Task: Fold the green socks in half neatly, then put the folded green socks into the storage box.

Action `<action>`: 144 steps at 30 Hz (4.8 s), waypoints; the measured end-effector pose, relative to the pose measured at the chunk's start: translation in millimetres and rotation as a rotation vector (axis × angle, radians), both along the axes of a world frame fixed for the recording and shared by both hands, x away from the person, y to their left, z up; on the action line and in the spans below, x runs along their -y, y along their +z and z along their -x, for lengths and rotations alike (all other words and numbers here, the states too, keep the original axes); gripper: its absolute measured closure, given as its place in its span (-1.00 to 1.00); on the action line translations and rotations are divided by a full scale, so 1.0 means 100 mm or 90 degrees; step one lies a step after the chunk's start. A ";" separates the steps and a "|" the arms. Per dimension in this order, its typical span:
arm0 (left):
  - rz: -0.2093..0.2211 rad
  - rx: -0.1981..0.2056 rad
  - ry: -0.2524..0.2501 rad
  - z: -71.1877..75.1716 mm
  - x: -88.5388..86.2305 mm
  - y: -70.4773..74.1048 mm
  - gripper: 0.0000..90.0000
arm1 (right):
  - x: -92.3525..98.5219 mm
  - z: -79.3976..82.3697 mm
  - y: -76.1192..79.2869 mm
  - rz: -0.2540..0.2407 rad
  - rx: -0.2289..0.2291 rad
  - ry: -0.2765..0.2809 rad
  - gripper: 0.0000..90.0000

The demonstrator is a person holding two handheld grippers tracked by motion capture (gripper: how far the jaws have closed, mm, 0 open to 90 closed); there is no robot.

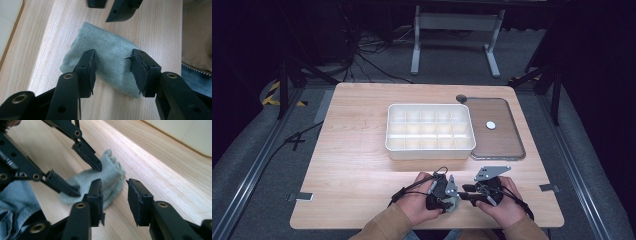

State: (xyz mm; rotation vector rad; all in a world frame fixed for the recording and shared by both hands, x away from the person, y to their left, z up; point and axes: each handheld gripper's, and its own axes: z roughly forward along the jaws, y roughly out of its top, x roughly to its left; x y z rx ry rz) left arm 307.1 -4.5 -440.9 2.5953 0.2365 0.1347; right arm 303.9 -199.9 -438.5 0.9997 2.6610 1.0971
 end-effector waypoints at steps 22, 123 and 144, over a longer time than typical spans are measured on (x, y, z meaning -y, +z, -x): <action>-0.019 -0.026 0.031 0.04 -0.10 -0.05 -0.10 | -0.14 -0.11 -0.20 -0.011 -0.054 -0.037 -0.12; 0.106 0.025 0.246 -0.25 -1.53 0.78 -0.12 | 0.17 -1.23 1.17 0.066 0.041 -0.038 0.64; 0.108 0.026 0.292 -0.12 -1.72 0.73 -0.11 | -0.09 -1.61 0.81 0.187 0.084 -0.012 0.64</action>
